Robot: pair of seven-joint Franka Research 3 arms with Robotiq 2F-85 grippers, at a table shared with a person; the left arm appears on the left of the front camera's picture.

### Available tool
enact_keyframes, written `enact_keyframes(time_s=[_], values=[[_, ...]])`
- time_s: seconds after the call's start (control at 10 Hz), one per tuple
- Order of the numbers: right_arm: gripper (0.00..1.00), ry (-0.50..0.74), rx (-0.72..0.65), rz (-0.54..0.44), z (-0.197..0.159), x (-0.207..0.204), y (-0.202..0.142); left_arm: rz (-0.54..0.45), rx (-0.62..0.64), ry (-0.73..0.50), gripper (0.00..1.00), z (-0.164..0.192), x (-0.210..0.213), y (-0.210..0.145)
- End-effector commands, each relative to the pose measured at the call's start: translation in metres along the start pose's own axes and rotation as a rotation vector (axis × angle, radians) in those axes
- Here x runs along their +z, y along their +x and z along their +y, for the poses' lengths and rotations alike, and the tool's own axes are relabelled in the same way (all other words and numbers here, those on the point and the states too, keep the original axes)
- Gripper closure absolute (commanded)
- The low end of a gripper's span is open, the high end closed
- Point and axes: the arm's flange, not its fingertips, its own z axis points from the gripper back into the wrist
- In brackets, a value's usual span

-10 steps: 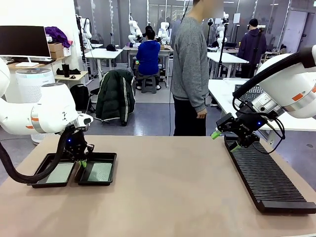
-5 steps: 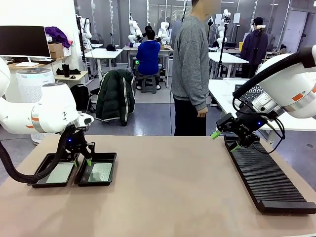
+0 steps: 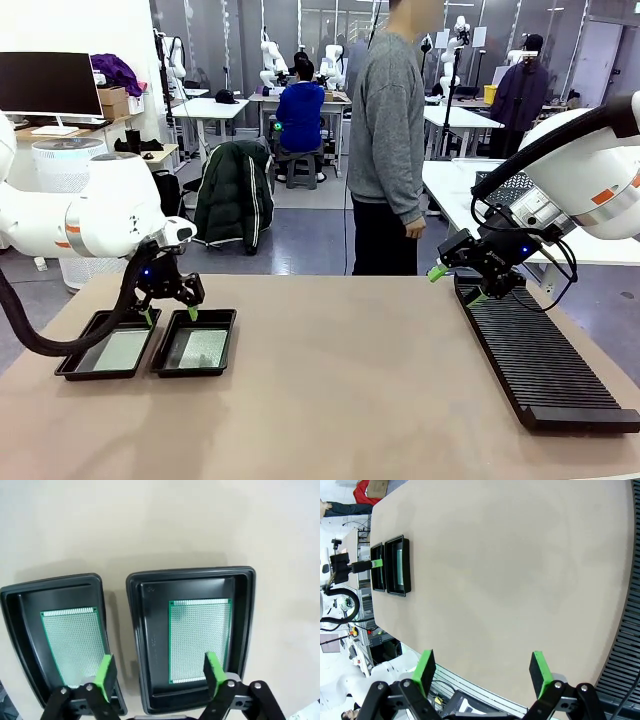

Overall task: Inspect and transfer BCBs to ESD trays.
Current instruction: Pick up the ESD tray and place it on the left side of the table.

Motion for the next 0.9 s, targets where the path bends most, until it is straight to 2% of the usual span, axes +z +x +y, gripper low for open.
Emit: enact_keyframes(time_s=[0.0, 0.3, 0.8], values=[[0.00, -0.003, -0.017, -0.008, 0.002, -0.001, 0.000, 0.005, 0.005, 0.036, 0.07, -0.010, 0.024, -0.003], [0.00, -0.003, -0.017, -0.008, 0.002, -0.001, 0.000, 0.008, -0.026, 0.061, 0.07, -0.022, 0.067, -0.006], [0.00, -0.003, -0.017, -0.008, 0.002, -0.001, 0.000, 0.032, -0.034, 0.115, 0.07, -0.033, 0.108, 0.000]])
